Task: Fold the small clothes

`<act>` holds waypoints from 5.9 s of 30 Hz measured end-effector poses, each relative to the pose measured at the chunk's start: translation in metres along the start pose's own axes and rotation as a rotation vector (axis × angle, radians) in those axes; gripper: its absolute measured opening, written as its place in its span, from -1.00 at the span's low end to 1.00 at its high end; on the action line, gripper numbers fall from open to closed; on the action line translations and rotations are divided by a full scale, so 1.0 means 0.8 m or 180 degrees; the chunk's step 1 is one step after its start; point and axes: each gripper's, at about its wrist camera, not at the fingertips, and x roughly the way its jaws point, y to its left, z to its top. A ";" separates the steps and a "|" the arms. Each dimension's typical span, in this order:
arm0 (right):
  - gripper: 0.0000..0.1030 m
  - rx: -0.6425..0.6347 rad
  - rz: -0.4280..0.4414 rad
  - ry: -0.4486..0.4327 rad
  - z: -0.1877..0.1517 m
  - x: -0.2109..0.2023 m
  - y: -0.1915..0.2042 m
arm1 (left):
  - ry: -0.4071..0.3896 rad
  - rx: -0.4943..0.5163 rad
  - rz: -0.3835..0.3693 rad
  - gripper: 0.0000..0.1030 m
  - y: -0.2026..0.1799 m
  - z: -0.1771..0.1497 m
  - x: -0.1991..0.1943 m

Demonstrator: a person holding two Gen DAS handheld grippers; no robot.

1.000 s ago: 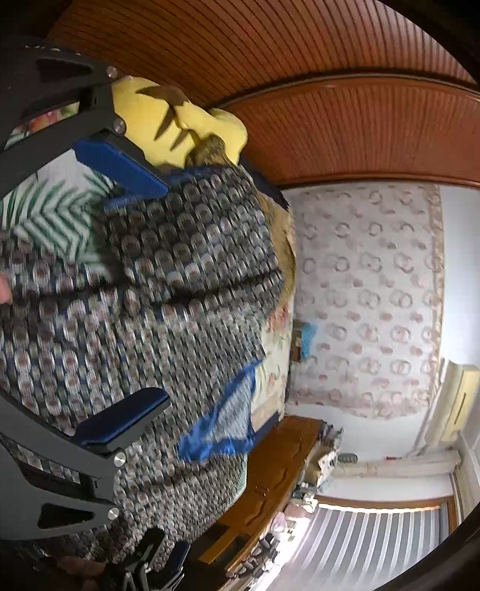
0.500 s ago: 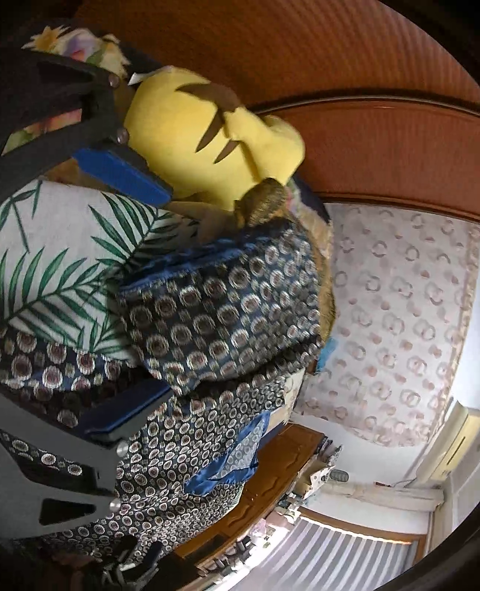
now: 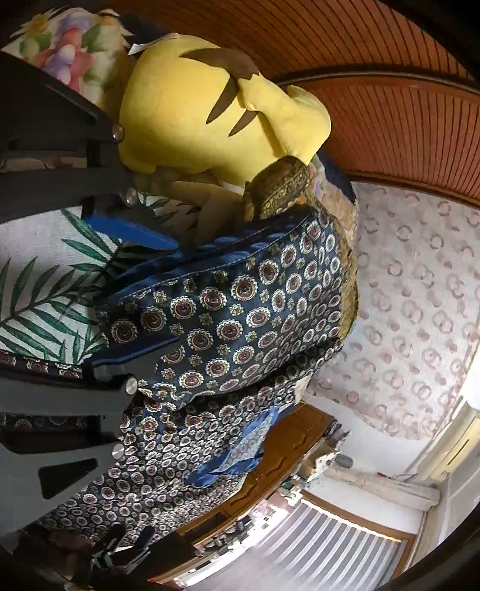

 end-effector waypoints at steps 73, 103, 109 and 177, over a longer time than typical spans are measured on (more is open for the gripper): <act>-0.23 -0.1129 0.0897 0.0401 0.173 0.197 0.160 | -0.0420 0.0773 0.0169 -0.20 -0.110 0.032 -0.096; 0.26 -0.0431 0.0077 0.0162 0.166 0.118 -0.007 | -0.0055 0.0852 0.0110 -0.17 -0.146 0.051 -0.001; 0.48 -0.0411 0.0044 0.0394 0.123 0.117 -0.039 | 0.0047 0.0813 0.0150 -0.17 -0.144 0.088 0.035; 0.47 0.0079 -0.0227 0.0564 0.079 0.110 -0.114 | 0.0621 0.1260 -0.0109 -0.51 -0.220 0.030 0.098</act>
